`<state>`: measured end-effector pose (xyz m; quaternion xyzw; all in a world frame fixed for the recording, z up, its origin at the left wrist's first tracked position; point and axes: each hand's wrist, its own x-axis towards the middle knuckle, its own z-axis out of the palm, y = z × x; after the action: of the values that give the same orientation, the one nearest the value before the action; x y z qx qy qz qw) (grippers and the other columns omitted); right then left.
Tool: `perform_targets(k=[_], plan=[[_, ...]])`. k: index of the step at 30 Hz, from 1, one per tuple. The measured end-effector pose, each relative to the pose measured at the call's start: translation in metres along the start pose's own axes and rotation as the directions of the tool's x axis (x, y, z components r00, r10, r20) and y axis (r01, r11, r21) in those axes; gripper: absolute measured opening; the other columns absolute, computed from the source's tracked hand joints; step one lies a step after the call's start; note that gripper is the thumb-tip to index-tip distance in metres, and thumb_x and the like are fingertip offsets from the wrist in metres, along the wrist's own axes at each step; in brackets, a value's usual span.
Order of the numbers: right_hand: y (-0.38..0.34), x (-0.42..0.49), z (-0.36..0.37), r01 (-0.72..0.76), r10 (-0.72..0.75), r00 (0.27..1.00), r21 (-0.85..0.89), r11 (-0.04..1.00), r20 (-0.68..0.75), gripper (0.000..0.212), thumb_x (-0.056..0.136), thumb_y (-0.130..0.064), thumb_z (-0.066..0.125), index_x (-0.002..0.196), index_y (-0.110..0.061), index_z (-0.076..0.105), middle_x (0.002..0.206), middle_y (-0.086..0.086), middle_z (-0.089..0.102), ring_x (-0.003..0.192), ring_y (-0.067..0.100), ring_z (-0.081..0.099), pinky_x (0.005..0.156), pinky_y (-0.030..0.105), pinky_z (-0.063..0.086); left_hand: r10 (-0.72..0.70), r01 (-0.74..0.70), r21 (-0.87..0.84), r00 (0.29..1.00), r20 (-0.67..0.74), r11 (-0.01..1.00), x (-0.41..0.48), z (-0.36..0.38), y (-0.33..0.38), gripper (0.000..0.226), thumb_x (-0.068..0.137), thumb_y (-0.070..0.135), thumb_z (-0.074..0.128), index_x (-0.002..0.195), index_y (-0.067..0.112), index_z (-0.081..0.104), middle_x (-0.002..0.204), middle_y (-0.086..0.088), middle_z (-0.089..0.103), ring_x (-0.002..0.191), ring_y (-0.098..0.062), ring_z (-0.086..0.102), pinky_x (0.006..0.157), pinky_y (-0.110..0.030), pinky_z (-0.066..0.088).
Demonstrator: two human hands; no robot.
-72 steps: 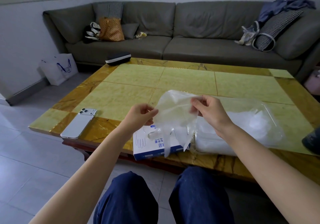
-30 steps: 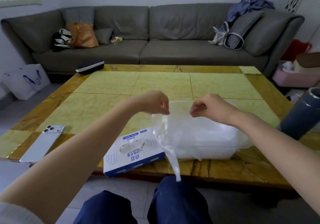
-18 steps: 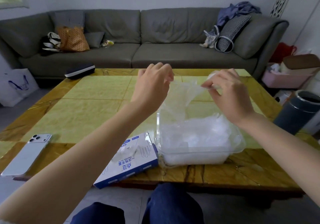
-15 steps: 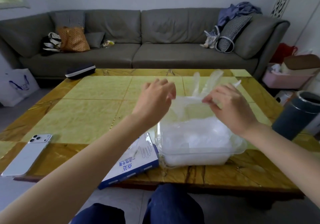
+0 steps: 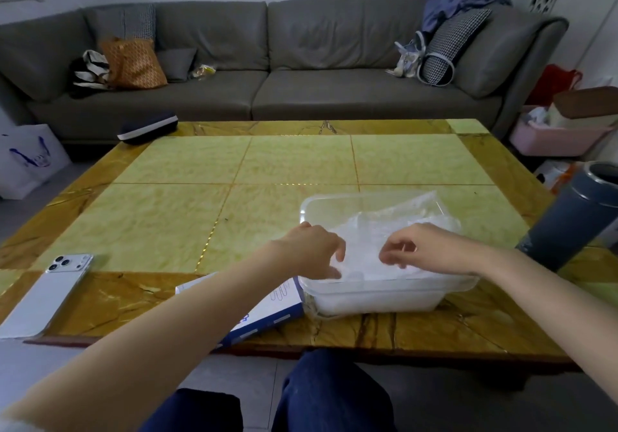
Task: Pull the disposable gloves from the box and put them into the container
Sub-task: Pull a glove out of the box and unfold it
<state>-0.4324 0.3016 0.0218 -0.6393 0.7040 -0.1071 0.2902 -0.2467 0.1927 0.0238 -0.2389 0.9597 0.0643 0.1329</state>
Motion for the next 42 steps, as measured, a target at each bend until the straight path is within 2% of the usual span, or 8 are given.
perform_targets(k=[4, 10, 20, 27, 31, 34, 38, 42], plan=[[0.002, 0.013, -0.001, 0.101, -0.127, 0.93, -0.093, 0.991, -0.346, 0.013, 0.089, -0.031, 0.063, 0.101, -0.029, 0.066, 0.101, -0.016, 0.065, 0.094, 0.002, 0.06, 0.083, 0.024, 0.049, -0.073, 0.038, -0.117, 0.947, -0.312, 0.992, 0.019, -0.01, 0.009, 0.025, 0.096, 0.033, 0.048, 0.115, 0.017, 0.055, 0.115, -0.003, 0.059, 0.107, -0.022, 0.054, 0.086, -0.031, 0.043], [0.02, 0.027, 0.013, -0.041, 0.04, 0.999, -0.357, 0.933, -0.012, 0.061, 0.08, -0.033, 0.072, 0.134, -0.032, 0.045, 0.142, -0.015, 0.042, 0.127, 0.011, 0.042, 0.102, 0.032, 0.038, -0.001, 0.004, -0.014, 0.976, 0.218, 1.0, 0.048, 0.028, 0.014, 0.055, 0.093, 0.022, 0.054, 0.142, 0.017, 0.03, 0.14, -0.011, 0.032, 0.126, -0.031, 0.037, 0.1, -0.046, 0.04], [0.033, 0.049, 0.021, -0.085, 0.22, 0.96, -0.562, 0.822, 0.176, 0.076, 0.084, -0.029, 0.064, 0.148, -0.033, 0.022, 0.155, -0.01, 0.021, 0.14, 0.019, 0.025, 0.11, 0.035, 0.031, -0.111, 0.087, 0.102, 0.958, 0.264, 0.991, 0.066, 0.045, 0.014, 0.066, 0.087, 0.012, 0.061, 0.141, 0.024, 0.026, 0.138, -0.011, 0.027, 0.122, -0.033, 0.041, 0.081, -0.039, 0.039], [0.028, 0.045, 0.011, -0.095, 0.23, 0.953, -0.527, 0.844, 0.197, 0.074, 0.087, -0.03, 0.063, 0.149, -0.027, 0.022, 0.156, -0.007, 0.021, 0.141, 0.018, 0.026, 0.111, 0.035, 0.031, -0.081, 0.059, 0.072, 0.929, 0.36, 0.996, 0.065, 0.027, 0.009, 0.064, 0.089, 0.021, 0.062, 0.143, 0.023, 0.028, 0.14, -0.009, 0.034, 0.118, -0.03, 0.048, 0.099, -0.04, 0.042], [0.005, 0.032, -0.005, -0.126, 0.226, 0.964, -0.509, 0.851, 0.139, 0.061, 0.091, -0.042, 0.057, 0.144, -0.022, 0.033, 0.147, -0.003, 0.039, 0.13, 0.019, 0.042, 0.104, 0.033, 0.038, -0.025, 0.026, -0.002, 0.975, 0.219, 1.0, 0.041, -0.001, 0.01, 0.05, 0.097, 0.034, 0.05, 0.14, 0.014, 0.037, 0.136, -0.008, 0.048, 0.119, -0.024, 0.049, 0.096, -0.032, 0.039], [-0.024, 0.026, -0.007, -0.08, 0.123, 0.991, -0.537, 0.84, 0.044, 0.045, 0.095, -0.039, 0.051, 0.136, -0.021, 0.044, 0.136, -0.002, 0.051, 0.121, 0.019, 0.05, 0.097, 0.033, 0.042, -0.022, 0.02, -0.021, 0.996, -0.082, 1.0, 0.014, -0.011, 0.003, 0.041, 0.098, 0.034, 0.046, 0.136, 0.019, 0.042, 0.133, -0.002, 0.052, 0.119, -0.021, 0.051, 0.099, -0.035, 0.04], [-0.069, 0.026, 0.014, 0.092, -0.192, 0.965, -0.459, 0.884, -0.177, 0.035, 0.098, -0.029, 0.048, 0.132, -0.025, 0.047, 0.133, -0.009, 0.051, 0.119, 0.015, 0.051, 0.093, 0.032, 0.044, -0.134, 0.074, -0.148, 0.879, -0.458, 0.986, -0.027, 0.003, -0.023, 0.031, 0.098, 0.024, 0.043, 0.129, 0.024, 0.047, 0.128, 0.006, 0.053, 0.118, -0.015, 0.049, 0.102, -0.031, 0.033], [-0.109, 0.04, 0.052, 0.362, -0.461, 0.832, -0.326, 0.873, -0.31, 0.027, 0.096, -0.015, 0.049, 0.122, -0.019, 0.056, 0.121, -0.005, 0.057, 0.107, 0.013, 0.056, 0.085, 0.03, 0.05, -0.334, 0.251, -0.237, 0.836, -0.436, 0.938, -0.066, 0.04, -0.06, 0.029, 0.1, 0.023, 0.04, 0.127, 0.023, 0.049, 0.128, 0.006, 0.053, 0.117, -0.014, 0.05, 0.102, -0.029, 0.033]])
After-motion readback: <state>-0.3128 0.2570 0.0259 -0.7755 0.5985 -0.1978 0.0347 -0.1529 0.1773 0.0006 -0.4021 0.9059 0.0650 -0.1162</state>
